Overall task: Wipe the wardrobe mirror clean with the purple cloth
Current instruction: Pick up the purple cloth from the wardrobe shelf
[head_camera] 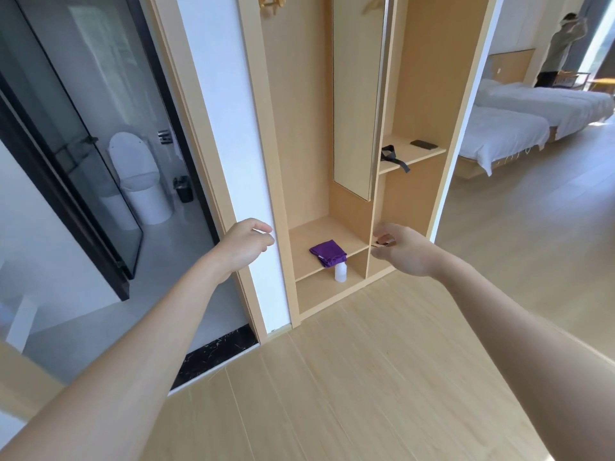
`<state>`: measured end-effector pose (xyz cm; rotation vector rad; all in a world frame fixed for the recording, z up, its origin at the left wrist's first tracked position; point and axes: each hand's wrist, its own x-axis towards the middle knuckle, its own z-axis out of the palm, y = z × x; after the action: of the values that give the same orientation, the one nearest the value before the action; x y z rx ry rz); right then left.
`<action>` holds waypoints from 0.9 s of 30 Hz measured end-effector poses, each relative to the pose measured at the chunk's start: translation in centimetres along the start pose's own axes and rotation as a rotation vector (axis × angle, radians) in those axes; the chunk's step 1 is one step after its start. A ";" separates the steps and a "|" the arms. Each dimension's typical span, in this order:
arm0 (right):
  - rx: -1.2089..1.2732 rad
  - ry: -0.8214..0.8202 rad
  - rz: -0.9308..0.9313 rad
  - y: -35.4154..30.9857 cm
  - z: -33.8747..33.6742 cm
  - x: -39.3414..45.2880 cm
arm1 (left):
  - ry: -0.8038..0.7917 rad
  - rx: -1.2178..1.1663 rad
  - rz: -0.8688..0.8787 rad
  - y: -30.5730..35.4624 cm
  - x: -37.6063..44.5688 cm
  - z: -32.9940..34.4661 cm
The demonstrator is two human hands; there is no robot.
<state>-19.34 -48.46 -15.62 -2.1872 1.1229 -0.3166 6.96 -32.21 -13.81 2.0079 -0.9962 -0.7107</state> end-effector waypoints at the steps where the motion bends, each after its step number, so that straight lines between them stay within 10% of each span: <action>1: 0.013 -0.001 0.015 0.1 0.4 1.5 | 0.006 -0.025 -0.008 -0.4 1.5 -0.1; 27: -0.230 -0.446 0.284 18.5 -0.1 32.1 | -0.275 0.074 -0.224 0.2 37.1 18.3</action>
<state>-11.82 -81.76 -29.99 -2.1031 1.2291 0.4236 13.31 -70.21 -28.85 2.1472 -0.9713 -1.1091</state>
